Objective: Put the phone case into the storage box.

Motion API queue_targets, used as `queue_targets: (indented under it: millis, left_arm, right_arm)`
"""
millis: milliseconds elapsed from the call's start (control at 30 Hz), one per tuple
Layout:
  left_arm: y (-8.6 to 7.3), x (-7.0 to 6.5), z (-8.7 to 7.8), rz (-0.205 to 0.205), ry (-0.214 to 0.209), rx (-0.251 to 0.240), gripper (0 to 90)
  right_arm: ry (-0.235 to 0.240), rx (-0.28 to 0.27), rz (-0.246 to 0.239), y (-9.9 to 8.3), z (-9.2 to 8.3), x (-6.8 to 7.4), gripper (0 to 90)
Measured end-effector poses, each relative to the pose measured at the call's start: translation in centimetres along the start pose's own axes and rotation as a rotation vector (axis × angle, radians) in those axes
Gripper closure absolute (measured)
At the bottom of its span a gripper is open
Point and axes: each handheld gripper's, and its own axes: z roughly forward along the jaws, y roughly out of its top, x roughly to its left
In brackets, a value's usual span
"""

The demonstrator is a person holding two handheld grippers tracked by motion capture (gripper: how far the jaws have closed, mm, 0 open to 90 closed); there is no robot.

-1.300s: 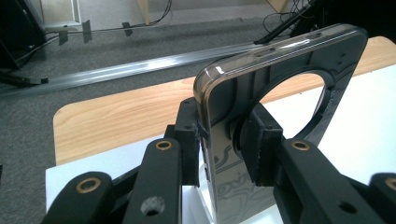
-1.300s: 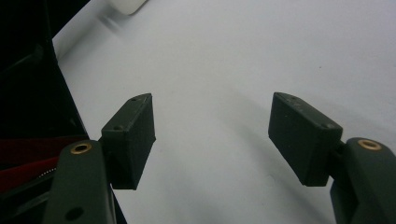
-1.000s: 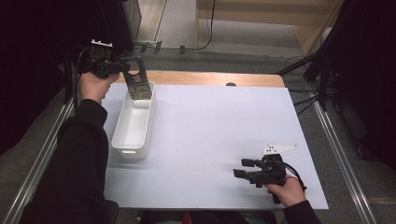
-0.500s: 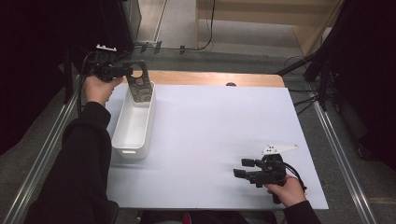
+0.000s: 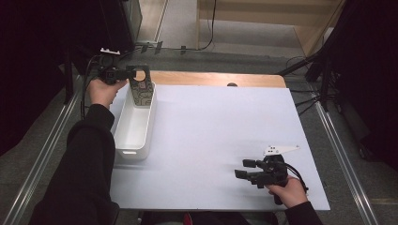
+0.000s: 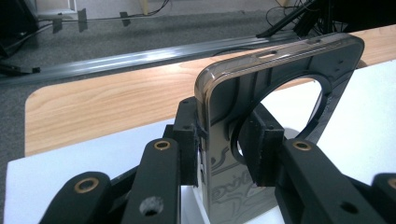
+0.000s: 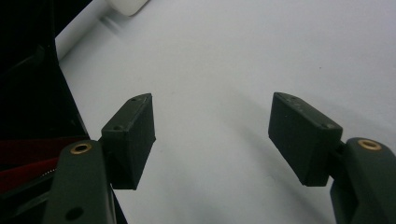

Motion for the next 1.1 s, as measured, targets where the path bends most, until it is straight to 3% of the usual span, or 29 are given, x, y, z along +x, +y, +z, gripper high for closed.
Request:
queue_targets:
  millis: [567, 667, 733, 833, 1100]
  left_arm:
    - [-0.4, -0.1, 0.7, -0.012, -0.019, 0.008, 66.8]
    - [-0.4, 0.0, 0.8, -0.026, -0.037, 0.002, 60.5]
    - [-0.4, 0.0, 1.0, -0.038, -0.056, 0.018, 49.7]
    - [-0.4, 0.0, 1.2, -0.028, -0.043, 0.03, 40.6]
    - [-0.3, 0.2, 0.5, -0.056, -0.089, 0.029, 36.0]
  right_arm:
    - [-0.001, -0.001, 0.0, 0.0, -0.1, 0.0, 30.5]
    - [-0.001, -0.001, -0.001, 0.0, 0.0, 0.0, 30.5]
    - [0.0, 0.0, 0.0, 0.0, 0.0, 0.0, 30.5]
    - [0.0, 0.0, -0.001, 0.0, -0.1, 0.0, 30.5]
    - [0.0, 0.0, 0.002, 0.0, 0.0, 0.0, 30.5]
